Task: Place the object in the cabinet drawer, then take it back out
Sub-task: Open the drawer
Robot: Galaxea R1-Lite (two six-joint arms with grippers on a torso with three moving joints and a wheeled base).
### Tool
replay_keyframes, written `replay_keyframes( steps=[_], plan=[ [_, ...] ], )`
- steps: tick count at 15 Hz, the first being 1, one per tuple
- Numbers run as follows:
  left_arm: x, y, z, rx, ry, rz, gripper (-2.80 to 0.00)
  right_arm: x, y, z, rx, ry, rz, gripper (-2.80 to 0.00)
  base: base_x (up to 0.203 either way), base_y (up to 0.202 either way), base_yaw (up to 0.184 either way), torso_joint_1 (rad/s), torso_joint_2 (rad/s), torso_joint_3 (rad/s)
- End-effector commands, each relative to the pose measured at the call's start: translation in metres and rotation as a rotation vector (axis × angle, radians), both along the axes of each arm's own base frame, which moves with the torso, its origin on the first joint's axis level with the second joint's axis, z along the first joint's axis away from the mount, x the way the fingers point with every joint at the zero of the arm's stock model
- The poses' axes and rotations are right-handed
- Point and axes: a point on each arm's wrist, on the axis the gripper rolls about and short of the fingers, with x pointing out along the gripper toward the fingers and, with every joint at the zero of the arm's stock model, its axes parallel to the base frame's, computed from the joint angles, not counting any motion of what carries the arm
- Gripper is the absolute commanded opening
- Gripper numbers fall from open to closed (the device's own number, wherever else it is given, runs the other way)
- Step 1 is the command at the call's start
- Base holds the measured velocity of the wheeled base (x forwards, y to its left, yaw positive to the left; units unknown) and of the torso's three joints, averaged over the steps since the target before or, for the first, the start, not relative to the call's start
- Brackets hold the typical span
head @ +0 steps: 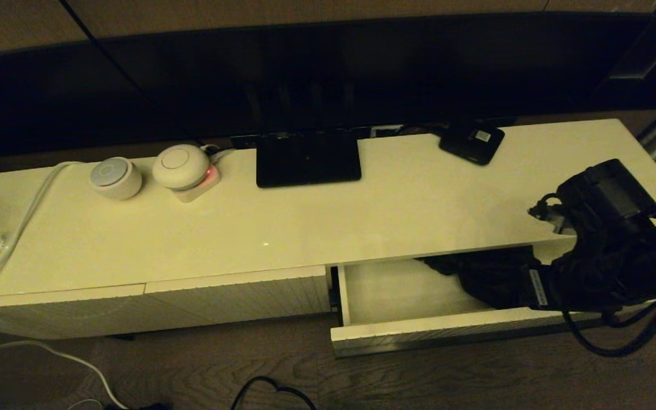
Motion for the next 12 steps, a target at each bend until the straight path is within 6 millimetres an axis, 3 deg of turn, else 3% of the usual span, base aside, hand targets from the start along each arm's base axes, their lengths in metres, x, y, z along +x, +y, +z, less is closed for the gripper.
replay_keyframes(
  steps=[1, 12],
  plan=[
    [0.000, 0.000, -0.001, 0.000, 0.003, 0.001, -2.80, 0.016, 0.005, -0.016, -0.019, 0.032, -0.011, -2.80, 0.000, 0.000, 0.000, 0.000, 0.00, 0.000],
    [0.000, 0.000, -0.001, 0.000, 0.003, 0.001, -2.80, 0.043, 0.012, -0.023, -0.029, -0.022, -0.032, -2.80, 0.000, 0.000, 0.000, 0.000, 0.00, 0.000]
  ],
)
